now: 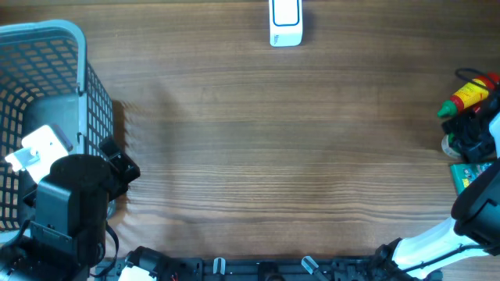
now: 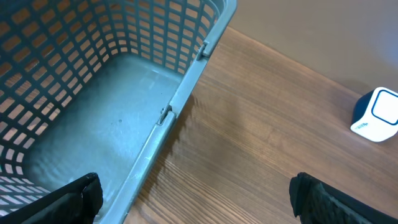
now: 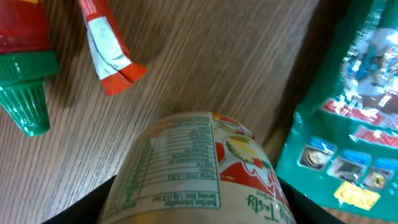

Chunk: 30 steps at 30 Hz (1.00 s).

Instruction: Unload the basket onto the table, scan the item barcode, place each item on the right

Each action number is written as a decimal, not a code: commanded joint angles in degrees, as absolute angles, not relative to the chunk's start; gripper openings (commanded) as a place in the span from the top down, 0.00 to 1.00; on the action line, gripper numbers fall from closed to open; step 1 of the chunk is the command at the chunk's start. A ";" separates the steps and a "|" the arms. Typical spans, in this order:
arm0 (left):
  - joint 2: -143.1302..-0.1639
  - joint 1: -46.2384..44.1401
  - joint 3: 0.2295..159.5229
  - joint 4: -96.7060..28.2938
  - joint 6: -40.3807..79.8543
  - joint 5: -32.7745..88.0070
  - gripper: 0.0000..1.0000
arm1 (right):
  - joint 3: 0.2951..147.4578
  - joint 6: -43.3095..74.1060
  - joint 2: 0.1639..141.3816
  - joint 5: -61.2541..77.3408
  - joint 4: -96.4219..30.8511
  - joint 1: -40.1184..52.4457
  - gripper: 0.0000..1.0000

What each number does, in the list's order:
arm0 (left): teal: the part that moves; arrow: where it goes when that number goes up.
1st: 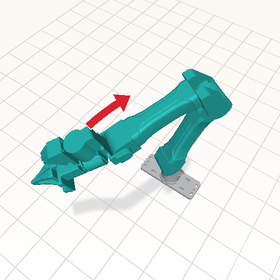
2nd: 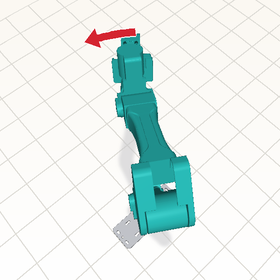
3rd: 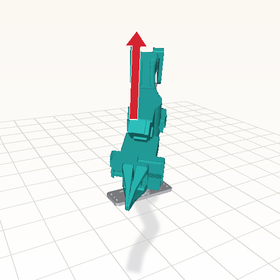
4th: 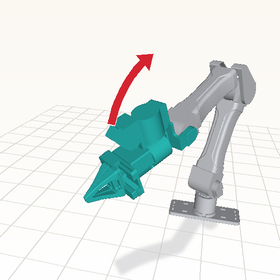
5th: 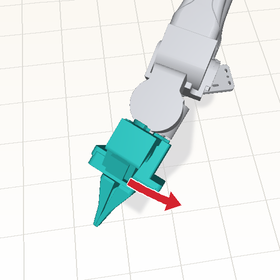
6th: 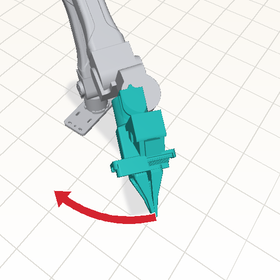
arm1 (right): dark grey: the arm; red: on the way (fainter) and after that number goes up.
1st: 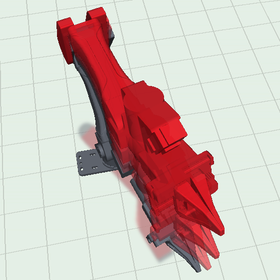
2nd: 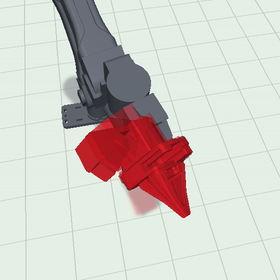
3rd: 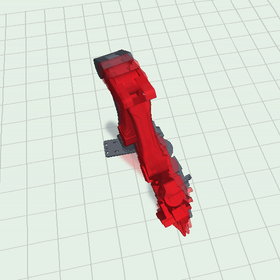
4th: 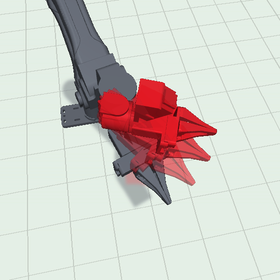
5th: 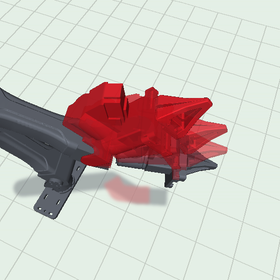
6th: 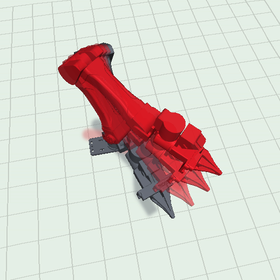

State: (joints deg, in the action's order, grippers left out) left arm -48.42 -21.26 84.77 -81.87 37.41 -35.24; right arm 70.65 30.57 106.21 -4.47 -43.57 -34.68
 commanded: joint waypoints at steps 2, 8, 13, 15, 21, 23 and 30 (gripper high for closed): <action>-48.47 -21.08 85.25 -81.73 38.17 -35.20 0.00 | 72.49 28.40 106.72 -1.61 -43.16 -34.41 0.00; -48.47 -21.08 85.25 -81.73 38.20 -35.20 0.00 | 88.03 23.16 100.25 7.57 -54.15 -34.20 0.00; -48.47 -21.08 85.25 -81.73 38.17 -35.20 0.00 | 98.70 23.18 83.13 12.62 -63.55 -31.66 0.00; -48.47 -21.08 85.25 -81.73 38.17 -35.20 0.00 | 98.89 27.83 75.09 12.80 -65.25 -30.89 0.01; -48.47 -21.08 85.25 -81.73 38.20 -35.20 0.00 | 98.89 26.46 55.81 4.78 -67.51 -30.92 0.00; -48.47 -21.08 85.25 -81.73 38.17 -35.20 0.00 | 98.89 27.20 51.48 3.86 -71.13 -30.92 0.00; -48.47 -21.08 85.25 -81.73 38.17 -35.20 0.00 | 98.89 27.03 42.09 1.32 -72.31 -30.92 0.00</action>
State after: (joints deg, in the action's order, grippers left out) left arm -48.42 -21.26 84.77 -81.89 37.41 -35.24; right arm 99.29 27.79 43.29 1.78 -72.03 -30.89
